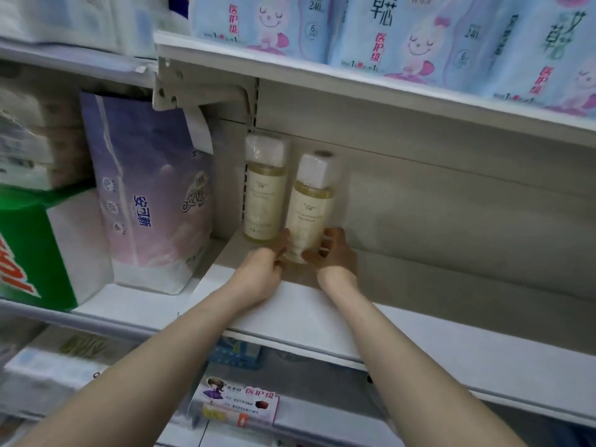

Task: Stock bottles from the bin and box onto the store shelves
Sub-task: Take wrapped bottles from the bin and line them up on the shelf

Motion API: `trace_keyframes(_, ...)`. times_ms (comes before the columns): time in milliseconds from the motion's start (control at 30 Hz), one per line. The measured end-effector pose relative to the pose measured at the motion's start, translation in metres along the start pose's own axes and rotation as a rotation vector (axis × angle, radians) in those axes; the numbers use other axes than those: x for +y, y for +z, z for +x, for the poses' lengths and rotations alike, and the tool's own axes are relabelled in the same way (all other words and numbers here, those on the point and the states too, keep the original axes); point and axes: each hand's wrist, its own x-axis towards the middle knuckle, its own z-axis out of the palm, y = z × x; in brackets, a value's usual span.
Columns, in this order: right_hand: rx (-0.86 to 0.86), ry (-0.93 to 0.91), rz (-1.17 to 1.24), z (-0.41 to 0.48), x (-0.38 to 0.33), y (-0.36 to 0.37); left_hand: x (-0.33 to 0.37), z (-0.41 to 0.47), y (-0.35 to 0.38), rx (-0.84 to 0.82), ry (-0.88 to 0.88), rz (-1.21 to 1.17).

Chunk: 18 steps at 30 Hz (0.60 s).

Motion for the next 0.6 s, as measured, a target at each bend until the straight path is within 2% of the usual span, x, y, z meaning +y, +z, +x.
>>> trace_keyframes(600,-0.005,-0.064,-0.026,0.025,0.004,0.003,-0.004,0.029,0.013,0.058,-0.064,-0.168)
